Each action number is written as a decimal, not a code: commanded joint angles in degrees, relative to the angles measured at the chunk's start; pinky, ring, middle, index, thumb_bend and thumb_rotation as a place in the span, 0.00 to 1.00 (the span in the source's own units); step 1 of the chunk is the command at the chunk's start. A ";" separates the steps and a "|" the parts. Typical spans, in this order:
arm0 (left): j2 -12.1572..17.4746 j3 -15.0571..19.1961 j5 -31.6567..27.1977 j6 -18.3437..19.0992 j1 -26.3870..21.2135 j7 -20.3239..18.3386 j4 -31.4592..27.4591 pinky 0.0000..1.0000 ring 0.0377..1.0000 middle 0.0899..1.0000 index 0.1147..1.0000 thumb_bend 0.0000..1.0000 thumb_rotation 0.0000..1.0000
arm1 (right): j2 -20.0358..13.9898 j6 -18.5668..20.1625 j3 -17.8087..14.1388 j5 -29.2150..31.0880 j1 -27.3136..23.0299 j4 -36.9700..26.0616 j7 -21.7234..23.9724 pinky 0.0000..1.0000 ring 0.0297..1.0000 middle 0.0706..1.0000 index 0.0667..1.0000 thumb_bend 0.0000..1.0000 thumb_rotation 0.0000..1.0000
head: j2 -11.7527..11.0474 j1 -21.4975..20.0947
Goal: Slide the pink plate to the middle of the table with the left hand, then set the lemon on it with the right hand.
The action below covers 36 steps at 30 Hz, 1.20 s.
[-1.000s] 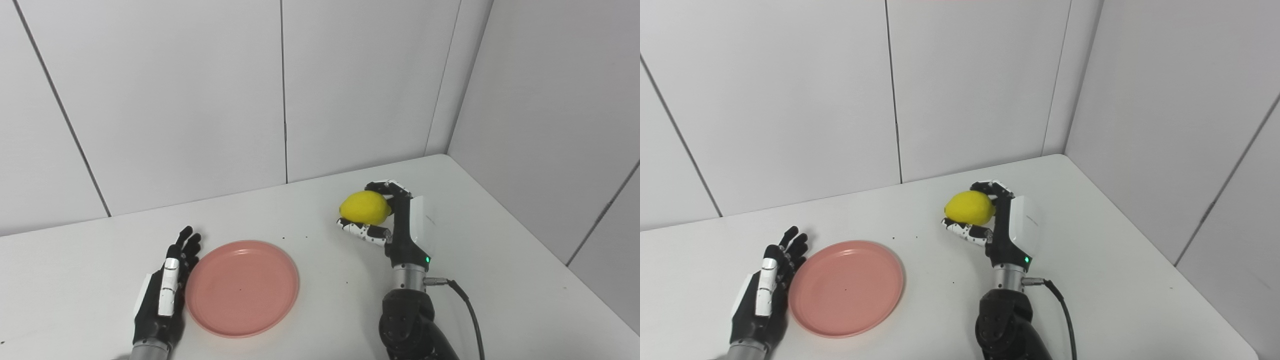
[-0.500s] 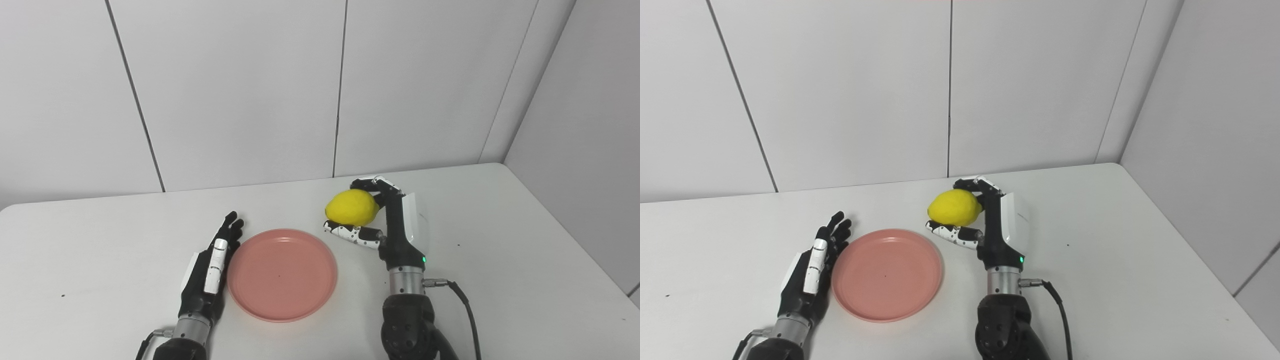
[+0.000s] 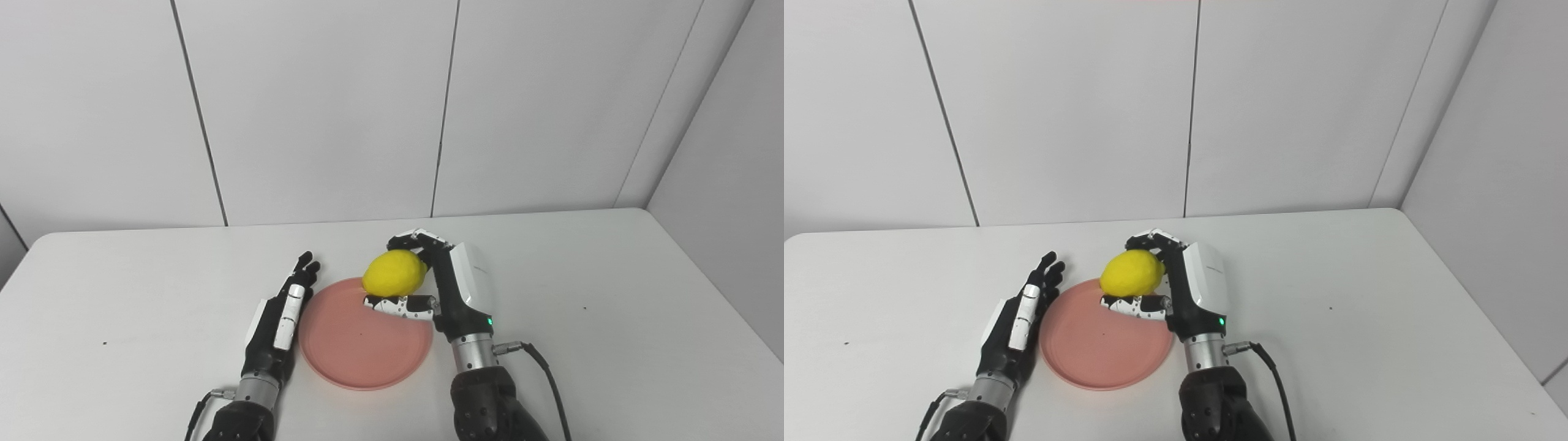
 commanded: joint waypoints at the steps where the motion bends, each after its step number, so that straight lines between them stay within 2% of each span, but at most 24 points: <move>1: -1.03 -0.28 0.18 -2.63 -1.43 0.38 0.21 0.98 0.96 0.94 0.93 0.63 1.00 | 0.49 -3.71 0.72 -1.07 -2.34 0.03 -0.50 0.38 0.40 0.43 0.50 0.52 0.00 | 0.11 0.22; 5: -1.05 -0.51 0.59 -3.29 -1.74 0.41 0.91 0.99 0.97 0.95 0.94 0.66 1.00 | 0.96 -3.79 2.15 -2.05 -2.57 1.72 0.09 0.37 0.40 0.42 0.51 0.51 0.00 | 0.05 0.48; 11: -1.11 -0.63 0.89 -3.94 -1.86 0.73 1.12 0.98 0.97 0.95 0.94 0.64 1.00 | 0.81 -3.21 3.36 -3.73 -3.18 4.76 0.43 0.38 0.40 0.41 0.51 0.51 0.00 | 0.10 0.61; 20: -1.77 -0.76 1.03 -4.16 -1.79 1.28 0.97 0.96 0.96 0.94 0.94 0.65 1.00 | 0.07 -2.74 3.28 -3.33 -2.86 6.77 2.36 0.34 0.36 0.42 0.52 0.51 0.00 | -0.07 3.44; 24: -2.05 -0.99 1.73 -4.28 -1.70 1.76 0.87 0.98 0.96 0.94 0.94 0.65 1.00 | -0.29 -2.29 3.31 -3.91 -2.56 6.36 3.08 0.48 0.41 0.43 0.51 0.51 0.00 | 0.01 4.50; 25: -2.09 -1.00 1.78 -4.32 -1.74 1.83 0.94 0.99 0.97 0.95 0.94 0.65 1.00 | -0.37 -2.67 3.29 -4.09 -2.49 6.33 2.88 0.50 0.48 0.44 0.49 0.52 0.00 | 0.01 4.50; 27: -2.15 -1.01 1.90 -4.35 -1.82 1.97 1.17 0.99 0.97 0.95 0.94 0.66 1.00 | -0.56 -2.90 3.26 -4.12 -2.26 5.90 3.20 0.51 0.53 0.44 0.48 0.52 0.00 | -0.06 4.81; 28: -2.15 -1.02 1.97 -4.35 -1.85 2.03 1.26 1.00 0.97 0.95 0.94 0.66 1.00 | -0.65 -2.74 3.27 -4.06 -2.14 5.58 3.63 0.57 0.61 0.57 0.47 0.52 0.08 | -0.06 4.81; 31: -2.16 -0.99 2.22 -3.97 -1.90 2.37 1.17 1.00 0.97 0.95 0.93 0.67 1.00 | -0.87 -3.05 3.30 -3.85 -1.90 5.23 4.15 0.64 0.70 0.68 0.46 0.51 0.14 | -0.01 4.83; 32: -2.14 -0.99 2.27 -3.85 -1.92 2.46 1.16 0.99 0.97 0.94 0.93 0.67 1.00 | -0.95 -3.33 3.36 -3.95 -1.85 5.23 3.99 0.68 0.73 0.71 0.62 0.61 0.17 | -0.01 4.83; 33: -2.13 -0.96 2.17 -3.74 -1.92 2.42 1.14 0.98 0.97 0.95 0.93 0.67 1.00 | -1.04 -3.54 3.46 -4.09 -1.80 5.15 3.87 0.69 0.74 0.74 0.68 0.65 0.20 | -0.01 4.83; 34: -2.09 -0.95 2.13 -3.67 -1.92 2.32 1.12 0.99 0.97 0.95 0.93 0.67 1.00 | -1.16 -3.74 3.56 -4.21 -1.74 5.05 3.81 0.71 0.77 0.77 0.73 0.67 0.23 | -0.01 4.83; 36: -2.09 -0.90 1.94 -3.29 -1.96 2.06 0.95 0.99 0.98 0.95 0.93 0.67 1.00 | -1.38 -3.98 3.72 -4.20 -1.62 4.70 3.98 0.73 0.79 0.79 0.75 0.67 0.25 | 0.09 4.83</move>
